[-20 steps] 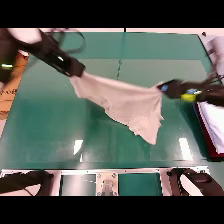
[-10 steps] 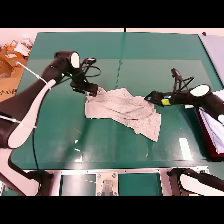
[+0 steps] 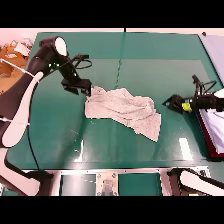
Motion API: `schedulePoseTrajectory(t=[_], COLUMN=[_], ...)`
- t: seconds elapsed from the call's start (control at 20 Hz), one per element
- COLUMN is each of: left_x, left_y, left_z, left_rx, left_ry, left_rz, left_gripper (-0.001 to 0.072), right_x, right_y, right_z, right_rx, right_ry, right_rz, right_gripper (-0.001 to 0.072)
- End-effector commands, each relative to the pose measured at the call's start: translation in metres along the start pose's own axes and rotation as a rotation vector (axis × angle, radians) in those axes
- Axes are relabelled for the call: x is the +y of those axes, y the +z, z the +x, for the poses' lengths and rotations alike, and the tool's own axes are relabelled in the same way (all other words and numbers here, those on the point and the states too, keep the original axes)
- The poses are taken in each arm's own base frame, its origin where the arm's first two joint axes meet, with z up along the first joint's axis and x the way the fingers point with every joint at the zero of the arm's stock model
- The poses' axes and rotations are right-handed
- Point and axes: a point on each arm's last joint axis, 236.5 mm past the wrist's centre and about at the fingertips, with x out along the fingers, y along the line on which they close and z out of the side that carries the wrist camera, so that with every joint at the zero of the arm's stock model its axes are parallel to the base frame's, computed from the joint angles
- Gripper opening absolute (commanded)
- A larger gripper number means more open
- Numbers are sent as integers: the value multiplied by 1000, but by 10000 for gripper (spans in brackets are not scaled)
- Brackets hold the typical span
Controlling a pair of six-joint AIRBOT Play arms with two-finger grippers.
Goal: Fold the shirts.
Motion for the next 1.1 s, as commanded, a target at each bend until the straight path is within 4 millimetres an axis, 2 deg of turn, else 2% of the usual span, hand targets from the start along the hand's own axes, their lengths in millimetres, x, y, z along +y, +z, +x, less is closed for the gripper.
schedulePoseTrajectory(t=[0.0,0.15,0.2,0.3,0.35,0.45,0.55,0.65,0.75,0.95,1.0,1.05], left_x=[9,32,39,52,59,63,54,41,25,10,7,3], left_y=[-33,-44,-43,-36,-28,-8,16,29,26,-1,-7,-12], left_z=[25,37,35,33,32,32,34,44,63,102,108,113], left_rx=[110,137,127,87,48,-38,-136,-195,-201,-144,-130,-120], left_ry=[-35,-47,-49,-50,-46,-41,-92,-168,-268,-373,-391,-402], left_rz=[-9,-64,-76,-98,-111,-118,-133,-145,-164,-219,-224,-226], left_gripper=[710,710,710,710,710,711,710,710,710,709,656,389], right_x=[-41,-54,-53,-47,-41,-25,-20,-20,-19,-18,-17,-15], right_y=[-52,-93,-106,-120,-124,-126,-124,-124,-125,-123,-121,-119], right_z=[14,34,40,51,56,63,63,63,63,62,62,60], right_rx=[109,173,198,216,218,223,223,222,227,223,221,221], right_ry=[-23,-23,-10,8,22,61,73,73,76,79,80,85], right_rz=[208,310,336,338,321,257,235,233,234,235,231,225], right_gripper=[451,451,451,451,420,26,9,9,9,9,9,8])
